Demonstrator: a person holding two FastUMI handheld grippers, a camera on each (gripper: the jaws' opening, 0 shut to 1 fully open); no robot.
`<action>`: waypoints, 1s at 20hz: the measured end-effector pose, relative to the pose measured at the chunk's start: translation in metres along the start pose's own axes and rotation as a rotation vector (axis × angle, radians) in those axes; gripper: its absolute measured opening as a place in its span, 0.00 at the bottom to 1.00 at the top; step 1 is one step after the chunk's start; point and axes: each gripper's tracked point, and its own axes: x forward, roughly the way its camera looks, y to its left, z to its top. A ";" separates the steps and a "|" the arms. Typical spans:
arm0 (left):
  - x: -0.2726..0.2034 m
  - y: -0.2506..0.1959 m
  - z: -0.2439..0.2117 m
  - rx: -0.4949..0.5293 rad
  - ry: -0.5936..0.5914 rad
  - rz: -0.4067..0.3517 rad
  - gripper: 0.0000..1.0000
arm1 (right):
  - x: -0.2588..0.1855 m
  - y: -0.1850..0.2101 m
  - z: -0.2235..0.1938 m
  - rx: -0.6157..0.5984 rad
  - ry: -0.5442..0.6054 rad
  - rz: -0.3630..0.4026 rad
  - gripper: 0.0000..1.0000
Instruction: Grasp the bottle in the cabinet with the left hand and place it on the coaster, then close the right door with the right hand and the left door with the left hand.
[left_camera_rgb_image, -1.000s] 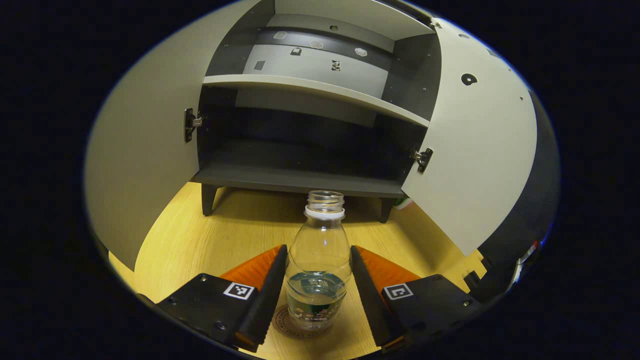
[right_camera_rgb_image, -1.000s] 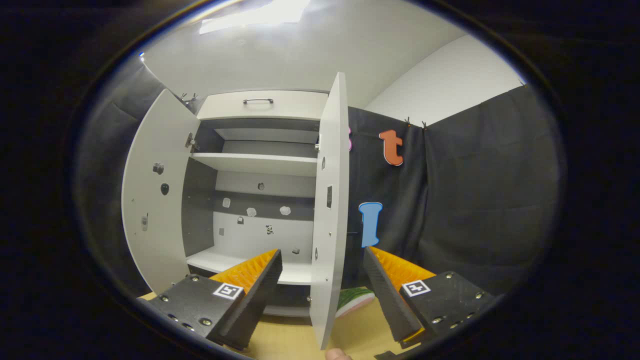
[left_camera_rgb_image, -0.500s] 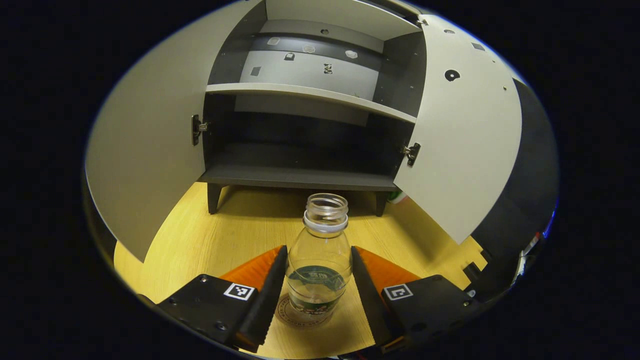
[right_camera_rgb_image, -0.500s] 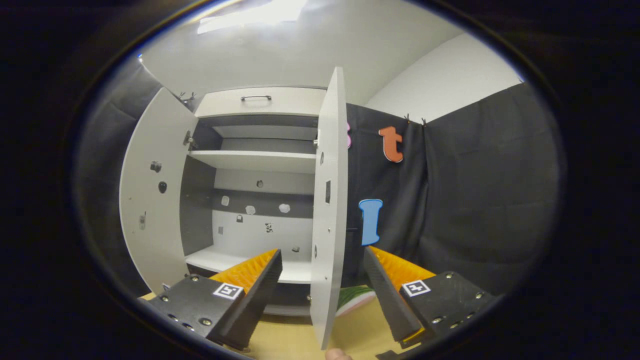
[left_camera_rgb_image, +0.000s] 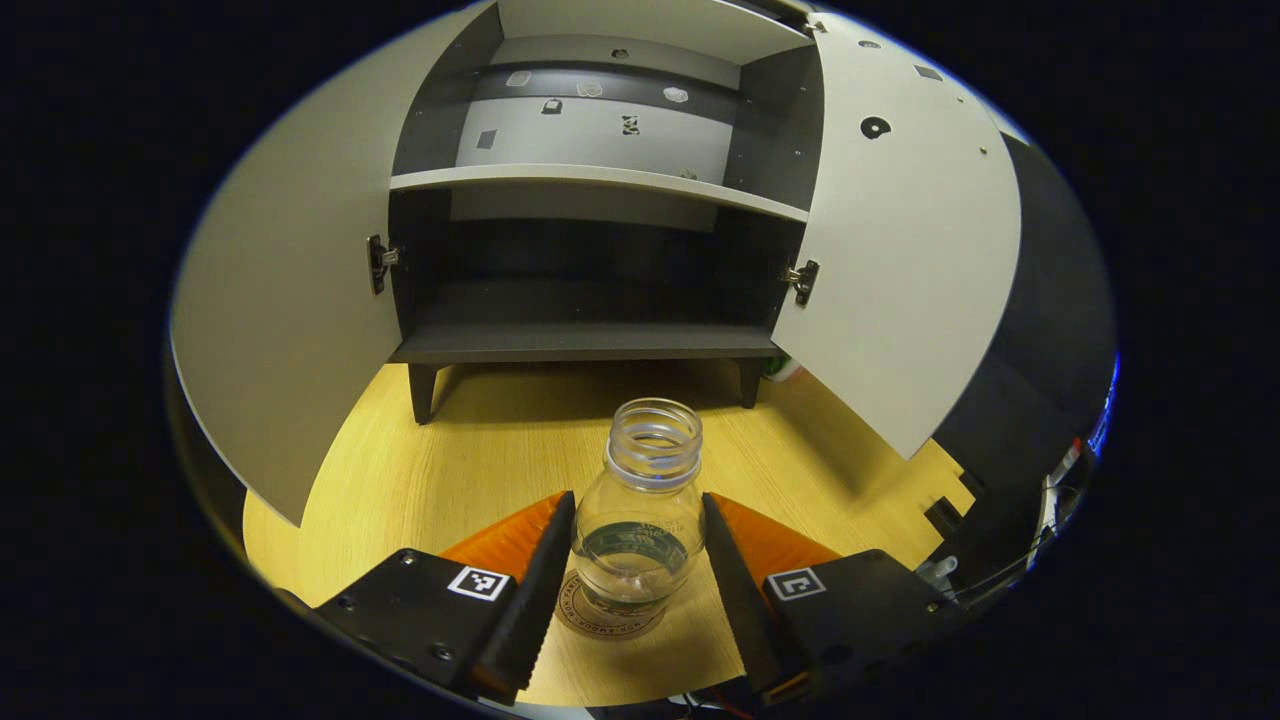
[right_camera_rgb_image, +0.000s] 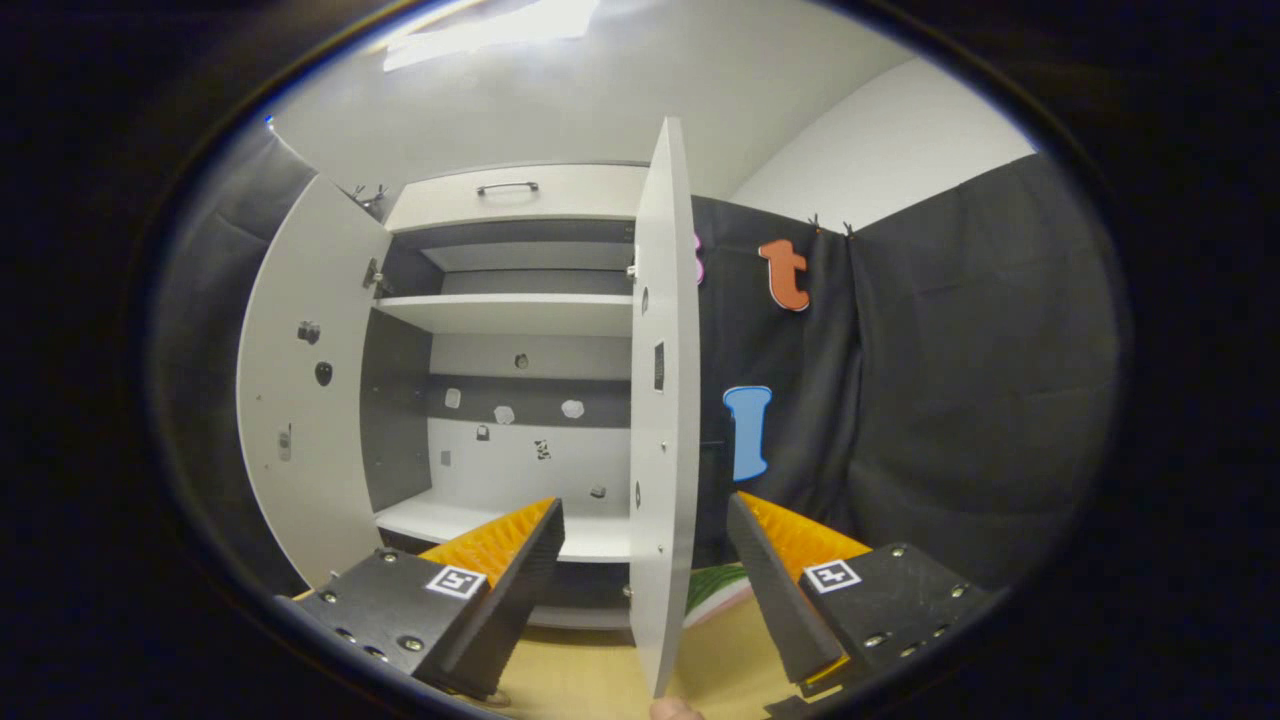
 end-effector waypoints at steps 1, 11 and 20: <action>-0.001 0.000 0.000 -0.001 0.003 0.001 0.80 | 0.000 0.000 0.000 0.001 -0.003 0.000 1.00; -0.009 -0.002 0.005 -0.022 0.004 -0.002 0.82 | 0.006 -0.003 -0.005 0.018 0.004 0.000 1.00; -0.008 0.000 0.001 -0.007 0.042 0.020 0.86 | 0.009 -0.009 -0.013 0.028 0.018 -0.009 1.00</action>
